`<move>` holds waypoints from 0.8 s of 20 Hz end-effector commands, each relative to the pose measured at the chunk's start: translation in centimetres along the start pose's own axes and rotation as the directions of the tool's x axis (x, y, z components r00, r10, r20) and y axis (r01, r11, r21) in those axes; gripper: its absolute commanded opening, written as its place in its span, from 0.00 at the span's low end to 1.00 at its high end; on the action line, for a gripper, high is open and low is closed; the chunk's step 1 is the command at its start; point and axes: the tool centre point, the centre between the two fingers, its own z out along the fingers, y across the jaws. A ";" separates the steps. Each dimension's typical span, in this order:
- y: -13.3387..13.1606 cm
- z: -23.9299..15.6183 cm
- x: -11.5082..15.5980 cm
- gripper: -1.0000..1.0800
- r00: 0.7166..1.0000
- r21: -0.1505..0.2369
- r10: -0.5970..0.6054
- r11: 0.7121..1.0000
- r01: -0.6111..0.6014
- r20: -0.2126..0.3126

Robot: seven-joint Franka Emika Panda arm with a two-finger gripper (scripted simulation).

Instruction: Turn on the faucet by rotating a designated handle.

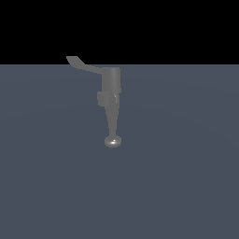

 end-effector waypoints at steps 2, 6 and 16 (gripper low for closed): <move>-0.1 0.2 0.7 0.00 0.999 0.005 0.032 0.999 -0.032 0.002; -0.3 0.6 1.8 0.00 0.996 0.013 0.086 0.996 -0.086 0.006; -1.1 2.2 5.8 0.00 0.957 0.031 0.289 0.957 -0.290 0.027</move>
